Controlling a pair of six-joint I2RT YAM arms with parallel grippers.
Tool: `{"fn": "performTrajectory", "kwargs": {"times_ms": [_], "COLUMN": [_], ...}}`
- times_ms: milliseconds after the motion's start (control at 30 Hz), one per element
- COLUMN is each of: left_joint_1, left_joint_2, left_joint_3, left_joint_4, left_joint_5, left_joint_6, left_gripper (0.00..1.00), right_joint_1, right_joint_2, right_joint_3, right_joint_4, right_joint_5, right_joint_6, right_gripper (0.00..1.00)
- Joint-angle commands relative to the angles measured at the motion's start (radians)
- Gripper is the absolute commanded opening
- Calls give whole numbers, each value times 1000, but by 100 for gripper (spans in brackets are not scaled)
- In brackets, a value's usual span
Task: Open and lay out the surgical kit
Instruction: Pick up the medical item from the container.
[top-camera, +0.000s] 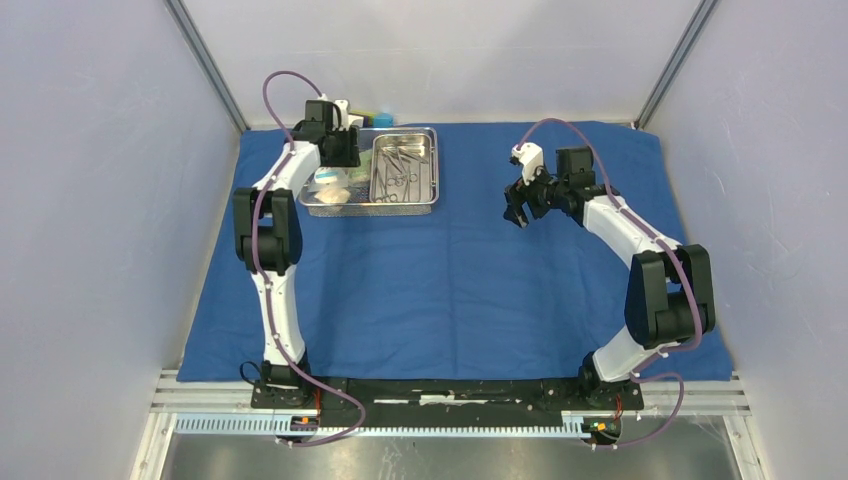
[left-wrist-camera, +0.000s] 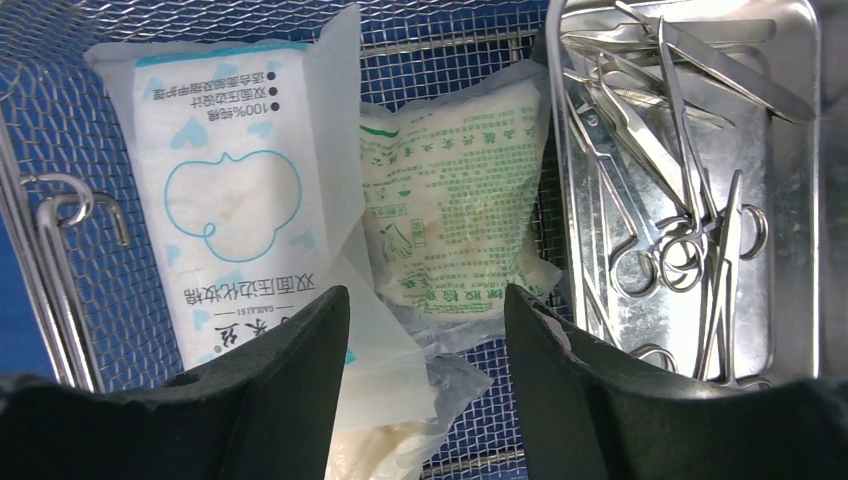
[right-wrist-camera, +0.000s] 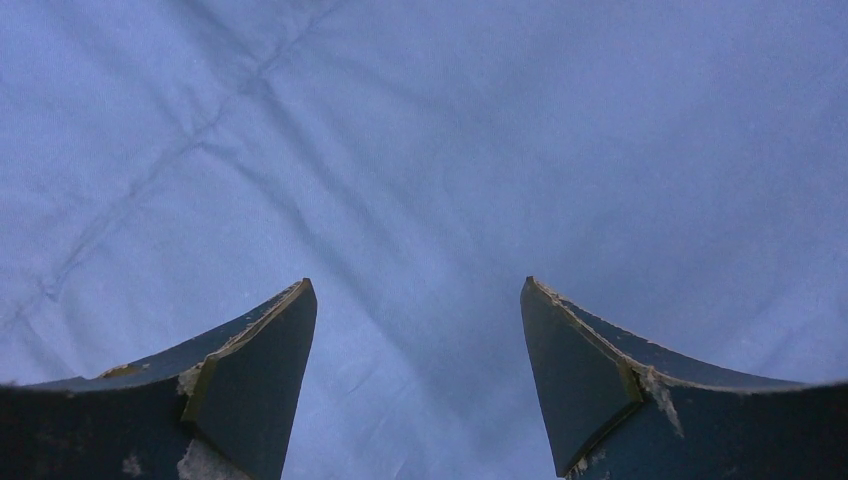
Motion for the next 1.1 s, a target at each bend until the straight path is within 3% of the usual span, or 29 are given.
{"fn": "performTrajectory", "kwargs": {"times_ms": [0, 667, 933, 1067], "left_joint_1": [-12, -29, -29, -28], "left_joint_2": [3, 120, 71, -1], "left_joint_3": [40, 100, 87, 84], "left_joint_4": [31, -15, -5, -17], "left_joint_5": [38, 36, 56, 75], "left_joint_6": [23, 14, 10, 23], "left_gripper": [64, 62, 37, 20], "right_joint_1": [-4, -12, -14, -14], "right_joint_2": [-18, -4, 0, -1], "right_joint_3": [1, -5, -6, -3], "right_joint_4": [32, 28, 23, 21], "right_joint_5": [-19, -23, -24, -27], "right_joint_6": [8, 8, 6, 6], "right_gripper": [81, 81, 82, 81]}}
